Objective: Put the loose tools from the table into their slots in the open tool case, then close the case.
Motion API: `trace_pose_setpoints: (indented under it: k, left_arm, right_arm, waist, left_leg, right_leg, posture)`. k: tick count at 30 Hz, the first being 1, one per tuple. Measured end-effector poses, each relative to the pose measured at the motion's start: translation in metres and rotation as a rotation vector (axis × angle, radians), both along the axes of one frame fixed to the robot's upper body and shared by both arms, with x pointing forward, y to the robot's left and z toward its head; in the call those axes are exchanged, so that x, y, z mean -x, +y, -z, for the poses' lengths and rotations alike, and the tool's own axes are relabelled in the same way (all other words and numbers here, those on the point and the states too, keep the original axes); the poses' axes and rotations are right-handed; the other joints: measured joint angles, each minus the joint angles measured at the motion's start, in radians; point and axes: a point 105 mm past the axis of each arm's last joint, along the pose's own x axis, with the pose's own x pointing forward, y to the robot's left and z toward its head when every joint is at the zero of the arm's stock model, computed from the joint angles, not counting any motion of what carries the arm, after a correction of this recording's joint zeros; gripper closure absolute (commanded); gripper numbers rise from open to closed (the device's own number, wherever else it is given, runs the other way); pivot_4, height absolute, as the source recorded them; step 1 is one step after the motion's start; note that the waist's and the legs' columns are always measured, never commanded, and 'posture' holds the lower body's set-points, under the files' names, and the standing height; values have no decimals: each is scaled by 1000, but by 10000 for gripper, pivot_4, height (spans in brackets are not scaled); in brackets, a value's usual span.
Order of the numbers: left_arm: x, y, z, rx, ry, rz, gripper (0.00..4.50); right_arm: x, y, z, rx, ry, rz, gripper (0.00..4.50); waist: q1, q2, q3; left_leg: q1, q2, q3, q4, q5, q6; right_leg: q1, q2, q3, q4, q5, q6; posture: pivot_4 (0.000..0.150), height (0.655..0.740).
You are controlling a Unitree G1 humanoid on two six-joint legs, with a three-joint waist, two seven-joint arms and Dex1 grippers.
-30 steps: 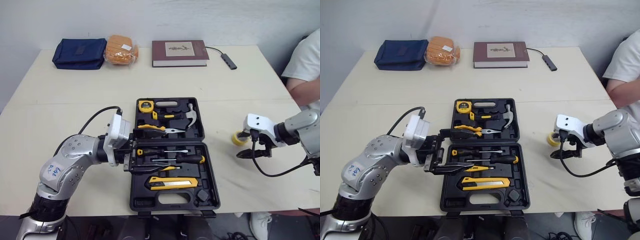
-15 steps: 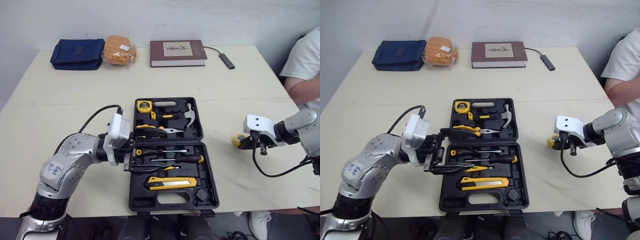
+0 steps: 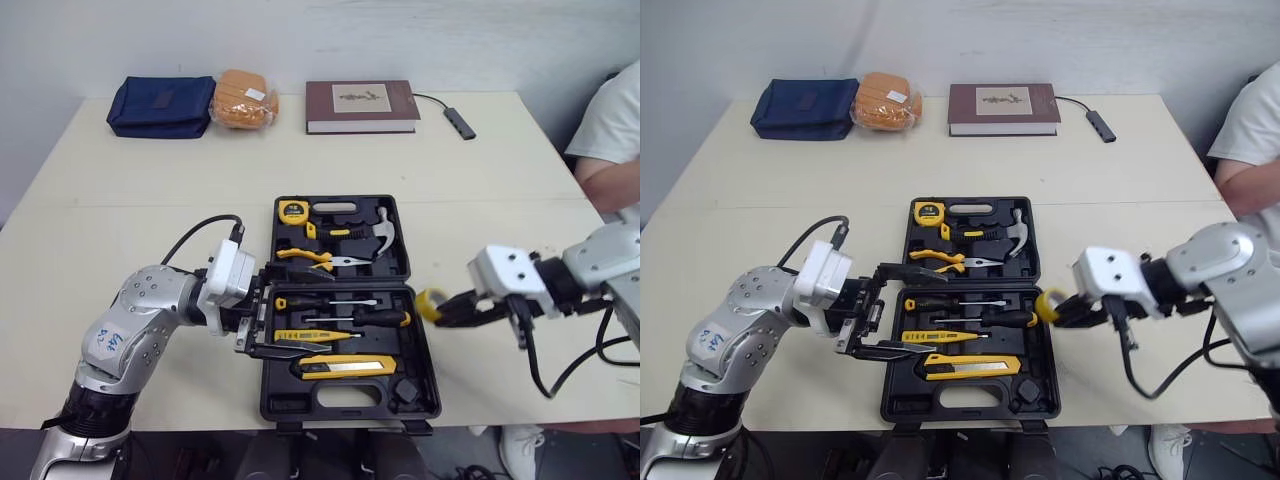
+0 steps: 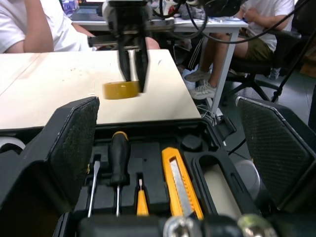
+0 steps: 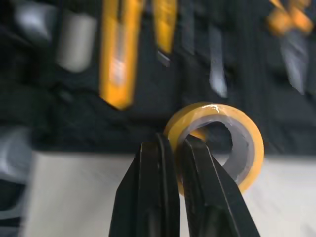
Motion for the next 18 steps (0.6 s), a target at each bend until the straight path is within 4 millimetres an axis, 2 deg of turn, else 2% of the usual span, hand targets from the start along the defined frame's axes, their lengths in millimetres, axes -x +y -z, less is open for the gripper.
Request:
trace_pose_setpoints:
  k: [4, 6, 14, 18]
  left_arm:
    - [8, 6, 18, -71, 11, 39, 0]
    - [12, 7, 25, -89, 32, 54, 0]
    - [22, 7, 30, -97, 45, 61, 0]
    - [28, 4, 31, -95, 68, 57, 0]
  right_arm:
    - [33, 23, 12, -4, 33, -86, 44479]
    - [44, 29, 19, 0, 50, -104, 44479]
    - [66, 41, 39, 26, 90, -140, 44479]
    - [69, 28, 57, 138, 117, -94, 44479]
  waist:
    - [3, 0, 0]
    - [4, 0, 0]
    - [3, 0, 0]
    - [3, 0, 0]
  left_leg:
    - [0, 0, -1, -2, -1, -1]
    - [-1, 0, -1, -1, -1, 0]
    - [-1, 0, -2, -1, -2, 1]
    - [-1, 0, -2, -1, -3, 2]
  right_leg:
    - [0, 0, 0, -2, 0, 0]
    - [0, -1, 0, -3, 0, 0]
    - [0, -1, 0, -3, 0, 0]
    - [0, -1, 0, -4, 0, 0]
  posture:
    - [1500, 7400]
    - [1500, 7400]
    - [1500, 7400]
    - [1500, 7400]
